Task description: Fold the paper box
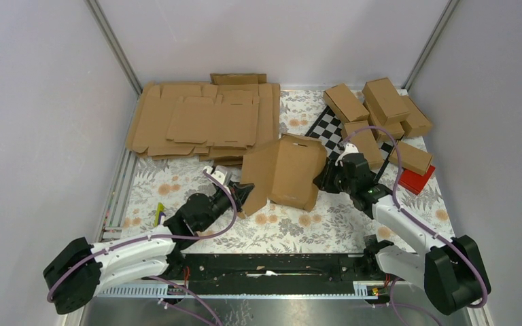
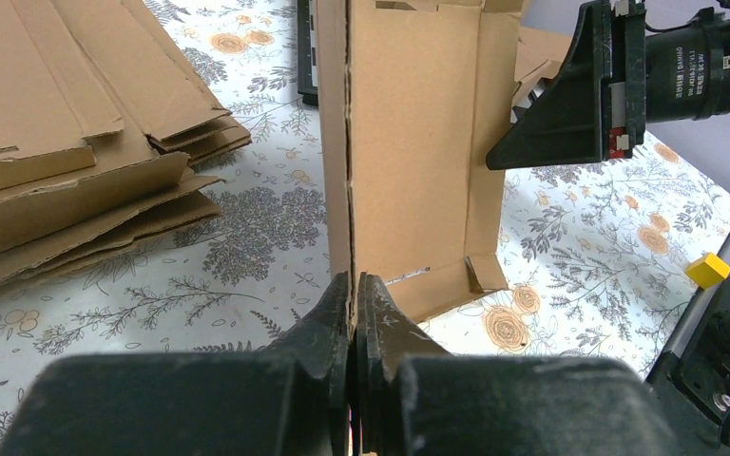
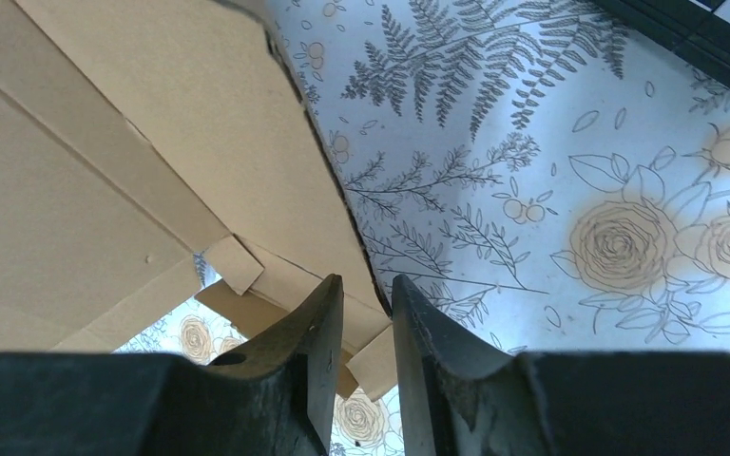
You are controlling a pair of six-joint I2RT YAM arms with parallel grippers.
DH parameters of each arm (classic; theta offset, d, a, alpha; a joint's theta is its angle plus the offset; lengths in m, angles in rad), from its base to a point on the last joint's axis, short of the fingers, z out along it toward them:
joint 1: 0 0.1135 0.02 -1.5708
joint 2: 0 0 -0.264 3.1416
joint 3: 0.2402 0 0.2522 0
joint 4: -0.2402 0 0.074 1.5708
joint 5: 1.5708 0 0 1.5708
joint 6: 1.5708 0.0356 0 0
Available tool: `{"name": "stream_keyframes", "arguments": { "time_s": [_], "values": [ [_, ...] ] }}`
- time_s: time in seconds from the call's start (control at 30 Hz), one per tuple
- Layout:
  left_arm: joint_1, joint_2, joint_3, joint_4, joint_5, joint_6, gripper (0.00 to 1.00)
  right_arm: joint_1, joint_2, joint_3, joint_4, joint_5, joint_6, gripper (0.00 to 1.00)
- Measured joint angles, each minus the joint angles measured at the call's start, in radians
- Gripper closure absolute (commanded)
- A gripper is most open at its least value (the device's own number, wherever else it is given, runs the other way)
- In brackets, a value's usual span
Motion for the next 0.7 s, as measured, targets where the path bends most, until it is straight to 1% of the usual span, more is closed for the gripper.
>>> {"name": "stream_keyframes", "arguments": {
  "time_s": [0.03, 0.07, 0.1, 0.13, 0.2, 0.27, 0.4, 0.43, 0.5, 0.57, 0.7],
  "values": [
    [0.0, 0.006, 0.0, 0.007, 0.0, 0.0, 1.0, 0.0, 0.004, 0.0, 0.009, -0.006, 0.0, 0.66],
    [0.0, 0.011, 0.0, 0.015, 0.0, 0.001, 1.0, 0.0, 0.008, 0.0, 0.017, -0.012, 0.0, 0.62],
    [0.0, 0.016, 0.0, 0.021, -0.001, 0.002, 1.0, 0.0, 0.011, 0.0, 0.021, -0.018, 0.0, 0.55],
    [0.0, 0.022, 0.0, 0.025, -0.001, 0.003, 1.0, 0.0, 0.013, 0.0, 0.023, -0.022, 0.0, 0.5],
    [0.0, 0.031, 0.0, 0.034, -0.001, 0.002, 1.0, 0.0, 0.014, 0.0, 0.029, -0.026, -0.002, 0.45],
    [0.0, 0.035, 0.0, 0.04, -0.009, 0.0, 1.0, 0.0, 0.014, 0.0, 0.03, -0.026, -0.007, 0.37],
    [0.0, 0.034, -0.001, 0.029, -0.069, -0.012, 1.0, 0.0, 0.014, 0.0, 0.026, -0.024, -0.02, 0.26],
    [0.0, 0.031, -0.002, 0.021, -0.085, -0.013, 1.0, 0.0, 0.013, -0.003, 0.024, -0.026, -0.024, 0.2],
    [0.0, 0.023, -0.009, 0.017, -0.104, -0.016, 1.0, 0.0, 0.005, -0.017, 0.024, -0.028, -0.027, 0.14],
    [0.0, 0.016, -0.018, 0.018, -0.113, -0.016, 1.0, 0.002, -0.007, -0.047, 0.024, -0.037, -0.027, 0.1],
    [0.0, 0.028, -0.019, 0.026, -0.109, -0.015, 1.0, 0.019, -0.002, -0.093, 0.024, -0.046, -0.037, 0.09]
  ]
}}
